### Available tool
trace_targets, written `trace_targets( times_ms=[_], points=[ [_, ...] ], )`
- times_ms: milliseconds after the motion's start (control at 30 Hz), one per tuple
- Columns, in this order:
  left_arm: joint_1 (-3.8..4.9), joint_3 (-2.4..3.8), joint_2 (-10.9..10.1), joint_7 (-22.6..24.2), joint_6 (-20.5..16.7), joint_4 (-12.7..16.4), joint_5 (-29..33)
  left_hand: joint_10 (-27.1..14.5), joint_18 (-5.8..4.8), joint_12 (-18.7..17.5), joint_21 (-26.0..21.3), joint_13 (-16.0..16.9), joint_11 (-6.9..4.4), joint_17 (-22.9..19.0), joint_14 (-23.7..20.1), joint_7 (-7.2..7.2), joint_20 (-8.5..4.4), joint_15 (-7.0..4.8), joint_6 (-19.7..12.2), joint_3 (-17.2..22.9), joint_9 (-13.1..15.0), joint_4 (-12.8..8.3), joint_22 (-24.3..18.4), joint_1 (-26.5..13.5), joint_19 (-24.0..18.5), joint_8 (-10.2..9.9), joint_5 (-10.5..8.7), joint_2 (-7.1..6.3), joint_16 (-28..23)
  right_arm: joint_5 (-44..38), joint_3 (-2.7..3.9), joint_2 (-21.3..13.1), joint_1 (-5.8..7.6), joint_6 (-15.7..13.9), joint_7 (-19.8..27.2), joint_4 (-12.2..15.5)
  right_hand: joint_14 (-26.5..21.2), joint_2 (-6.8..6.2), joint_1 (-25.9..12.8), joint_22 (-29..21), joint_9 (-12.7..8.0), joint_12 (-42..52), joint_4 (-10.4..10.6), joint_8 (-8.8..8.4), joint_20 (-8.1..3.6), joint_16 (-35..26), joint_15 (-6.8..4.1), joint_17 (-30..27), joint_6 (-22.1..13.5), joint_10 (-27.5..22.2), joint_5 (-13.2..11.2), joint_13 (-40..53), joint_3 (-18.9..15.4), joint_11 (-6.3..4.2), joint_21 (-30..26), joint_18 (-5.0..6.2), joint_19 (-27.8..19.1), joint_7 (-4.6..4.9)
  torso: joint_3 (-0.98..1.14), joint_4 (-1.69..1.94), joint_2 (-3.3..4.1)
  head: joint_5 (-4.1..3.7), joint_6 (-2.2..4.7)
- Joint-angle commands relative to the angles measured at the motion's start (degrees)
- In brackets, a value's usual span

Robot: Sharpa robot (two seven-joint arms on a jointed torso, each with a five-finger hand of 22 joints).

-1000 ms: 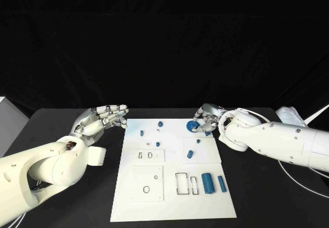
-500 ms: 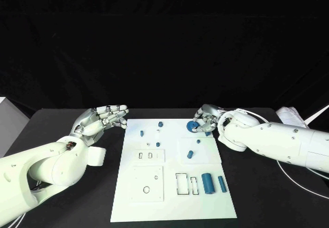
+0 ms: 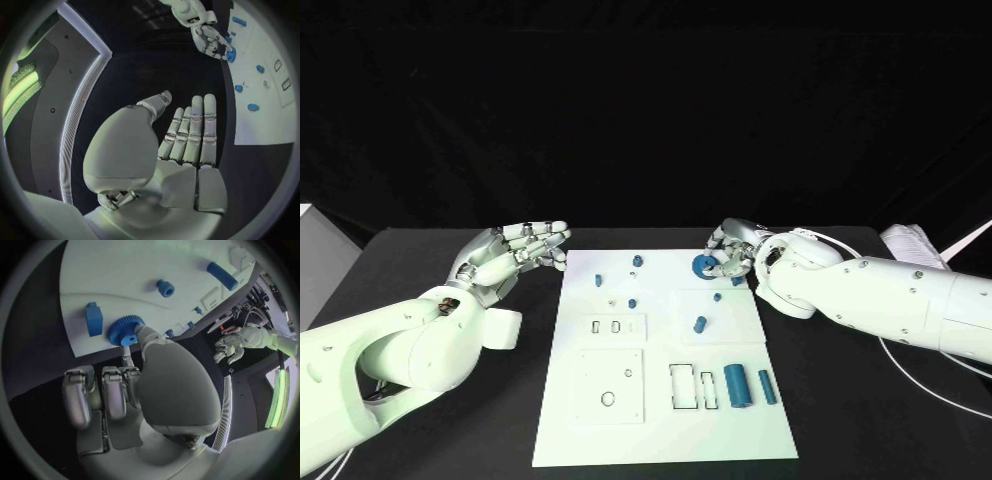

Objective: Assemble the parts on the task board

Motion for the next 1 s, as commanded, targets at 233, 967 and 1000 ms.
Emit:
trace_targets(
  times_ms=[233, 967, 1000],
  points=[
    [0.06, 0.05, 0.1, 0.1, 1.2, 0.1, -0.1, -0.5, 0.74, -0.1, 0.1, -0.1, 0.1, -0.1, -0.5, 0.4, -0.01, 0.04, -0.5, -0.1, -0.1, -0.3, 0.0, 0.1, -0.3, 0.2, -0.26, 0.29, 0.1, -6.8, 0.01, 0.0, -0.13, -5.6, -0.6, 1.9, 6.0, 0.48, 1.2, 15.1, 0.5, 0.5, -2.1, 1.92, -1.21, 0.3, -0.96, 15.0, 2.9, 3.8, 0.2, 12.4, 5.2, -0.88, 0.2, -0.8, 6.0, -1.36, -0.03, 0.06, -0.06, 0.07, 0.21],
    [0.06, 0.05, 0.4, -0.4, 1.2, 0.2, -0.1, -0.5, 0.74, -0.1, 0.2, -0.1, 0.11, -0.1, -0.5, 0.42, 0.0, 0.05, -0.5, -0.1, -0.1, -0.4, 0.1, 0.1, -0.3, 0.2, -0.27, 0.29, 0.2, -16.1, 0.03, 6.4, -0.16, -10.0, 0.1, 8.3, 6.0, -0.71, -0.8, 15.1, 0.4, 0.6, -2.4, 1.92, -1.3, 0.3, -1.0, 15.1, 2.6, 4.0, 0.1, 12.6, 6.7, -0.88, 0.2, -0.8, 6.0, -1.34, -0.12, 0.11, 0.06, 0.71, 0.27],
    [0.06, 0.05, 0.5, -0.4, 1.2, 0.2, -0.1, -0.5, 0.74, -0.1, 0.2, -0.1, 0.11, -0.1, -0.5, 0.42, 0.0, 0.05, -0.5, -0.1, -0.1, -0.4, 0.1, 0.1, -0.3, 0.2, -0.27, 0.29, 0.2, -16.1, 0.03, 7.0, -0.21, -10.0, 0.1, 8.0, 6.0, -0.75, -0.9, 15.1, 0.4, 0.6, -2.4, 1.86, -1.3, 0.3, -0.99, 15.1, 2.5, 4.0, 0.1, 12.6, 6.8, -0.86, 0.2, -0.8, 6.0, -1.3, -0.14, 0.12, 0.07, 0.69, 0.27]
  ],
)
